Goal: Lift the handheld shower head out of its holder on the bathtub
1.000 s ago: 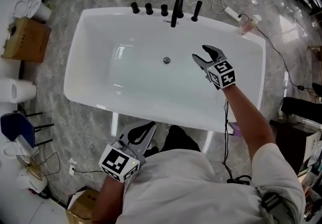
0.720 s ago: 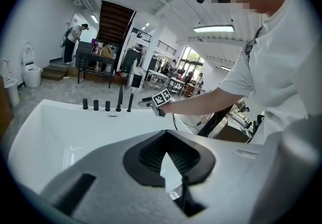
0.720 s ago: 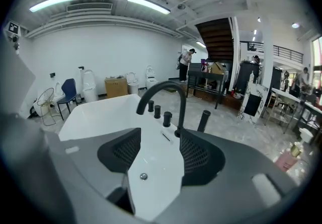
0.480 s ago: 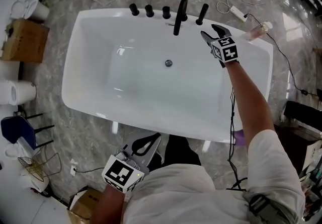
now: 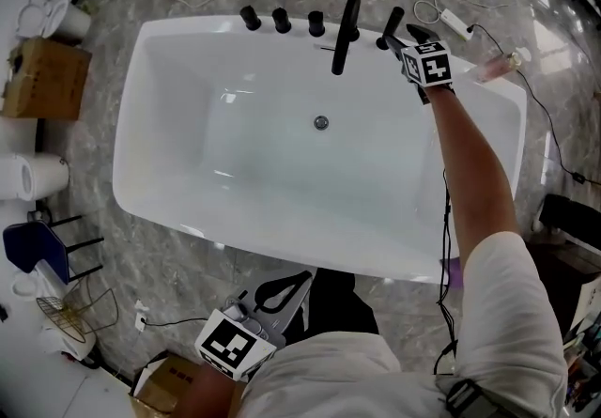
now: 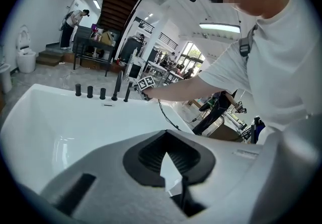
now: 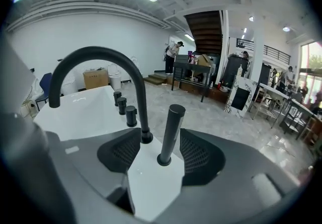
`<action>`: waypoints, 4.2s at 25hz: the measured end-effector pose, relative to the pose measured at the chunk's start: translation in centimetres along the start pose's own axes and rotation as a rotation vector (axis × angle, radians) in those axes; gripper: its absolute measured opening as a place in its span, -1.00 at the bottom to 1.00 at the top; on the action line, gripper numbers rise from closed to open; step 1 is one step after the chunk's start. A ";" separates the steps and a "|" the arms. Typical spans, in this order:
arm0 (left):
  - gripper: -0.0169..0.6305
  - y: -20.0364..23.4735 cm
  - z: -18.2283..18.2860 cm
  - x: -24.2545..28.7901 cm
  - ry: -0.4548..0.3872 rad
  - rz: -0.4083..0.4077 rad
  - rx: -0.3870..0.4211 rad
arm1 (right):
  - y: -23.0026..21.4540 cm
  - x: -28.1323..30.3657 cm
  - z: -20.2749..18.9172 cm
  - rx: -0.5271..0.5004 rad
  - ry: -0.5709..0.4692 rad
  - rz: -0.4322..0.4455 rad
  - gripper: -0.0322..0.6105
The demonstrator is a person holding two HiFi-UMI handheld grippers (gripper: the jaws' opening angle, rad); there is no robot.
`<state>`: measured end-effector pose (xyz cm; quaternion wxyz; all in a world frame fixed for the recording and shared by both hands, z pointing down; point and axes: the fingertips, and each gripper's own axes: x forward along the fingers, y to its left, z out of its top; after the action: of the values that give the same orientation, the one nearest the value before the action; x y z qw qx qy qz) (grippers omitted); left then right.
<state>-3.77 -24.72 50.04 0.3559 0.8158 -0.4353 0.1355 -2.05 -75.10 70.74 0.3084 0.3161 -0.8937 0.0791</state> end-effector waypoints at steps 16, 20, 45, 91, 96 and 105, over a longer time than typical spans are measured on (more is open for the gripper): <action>-0.92 3.4 -2.5 1.2 -0.015 0.024 -0.060 | -2.1 6.5 -1.0 0.142 -0.004 -0.087 -0.19; -0.92 3.8 -3.1 1.2 -0.006 0.028 -0.072 | -2.5 7.4 -1.9 0.163 0.012 -0.111 -0.40; -0.92 1.3 -1.4 -0.5 -0.064 0.005 -0.013 | -1.0 0.5 1.9 0.127 -0.092 -0.107 -0.46; -0.92 -11.1 -2.9 -19.5 -0.210 -0.055 0.205 | 19.8 -49.0 23.0 -0.143 -0.479 -0.079 -0.46; -0.92 -11.4 -2.9 -19.8 -0.206 -0.057 0.230 | 23.2 -53.7 22.9 -0.194 -0.506 -0.065 -0.46; -0.92 -12.6 -2.3 -20.1 -0.204 -0.098 0.271 | 29.7 -59.8 22.6 -0.235 -0.533 -0.017 -0.46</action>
<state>-5.16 -6.14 35.19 0.2027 0.8860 -0.4067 0.0922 4.86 -28.43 18.39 0.0981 0.2954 -0.9435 -0.1134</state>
